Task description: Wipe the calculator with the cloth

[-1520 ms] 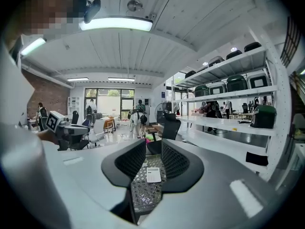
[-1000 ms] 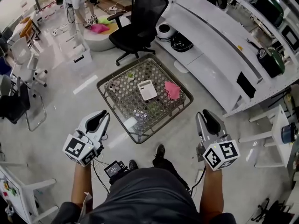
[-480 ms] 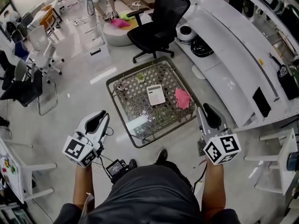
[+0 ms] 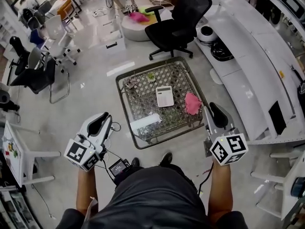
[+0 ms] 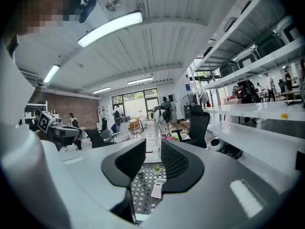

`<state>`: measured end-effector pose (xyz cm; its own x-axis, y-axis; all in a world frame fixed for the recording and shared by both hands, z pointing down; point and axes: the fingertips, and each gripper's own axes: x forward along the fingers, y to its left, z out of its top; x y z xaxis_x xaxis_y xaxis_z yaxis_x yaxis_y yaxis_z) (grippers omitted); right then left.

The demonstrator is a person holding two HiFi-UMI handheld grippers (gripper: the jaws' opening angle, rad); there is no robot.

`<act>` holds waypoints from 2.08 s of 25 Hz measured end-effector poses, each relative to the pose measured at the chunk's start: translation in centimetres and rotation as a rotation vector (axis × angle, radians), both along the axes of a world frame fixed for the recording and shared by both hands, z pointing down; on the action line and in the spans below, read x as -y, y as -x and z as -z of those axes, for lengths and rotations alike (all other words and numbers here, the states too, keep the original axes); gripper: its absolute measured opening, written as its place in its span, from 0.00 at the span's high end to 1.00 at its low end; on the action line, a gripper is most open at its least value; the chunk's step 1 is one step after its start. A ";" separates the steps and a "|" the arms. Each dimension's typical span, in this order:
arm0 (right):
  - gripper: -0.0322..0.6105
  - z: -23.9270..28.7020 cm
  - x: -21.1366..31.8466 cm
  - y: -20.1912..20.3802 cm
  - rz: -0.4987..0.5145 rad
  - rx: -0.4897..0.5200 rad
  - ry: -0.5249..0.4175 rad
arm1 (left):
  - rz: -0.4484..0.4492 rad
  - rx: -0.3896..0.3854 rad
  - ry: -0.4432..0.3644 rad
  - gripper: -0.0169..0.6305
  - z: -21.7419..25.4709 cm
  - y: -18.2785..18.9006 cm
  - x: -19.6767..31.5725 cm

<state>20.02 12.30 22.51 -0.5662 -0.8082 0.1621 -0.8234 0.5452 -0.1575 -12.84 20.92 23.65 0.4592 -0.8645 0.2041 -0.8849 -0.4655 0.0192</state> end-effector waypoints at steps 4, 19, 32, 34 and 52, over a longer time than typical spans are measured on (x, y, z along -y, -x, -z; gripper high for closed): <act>0.83 -0.3 1.3 -0.7 0.018 0.020 0.004 | 0.035 -0.005 0.010 0.88 0.4 -1.0 0.4; 0.83 -2.0 3.1 -4.5 -0.022 0.042 0.024 | -0.028 0.047 0.011 0.88 0.8 -4.8 3.5; 0.83 -0.6 4.0 -0.3 -0.200 -0.007 0.010 | -0.216 -0.014 -0.013 0.88 0.0 -0.2 11.1; 0.82 0.1 4.4 1.1 -0.218 -0.022 0.001 | -0.235 -0.028 -0.021 0.88 0.3 1.1 12.3; 0.82 1.2 4.5 4.1 -0.479 -0.112 0.014 | -0.511 -0.095 -0.018 0.88 -1.1 2.7 21.0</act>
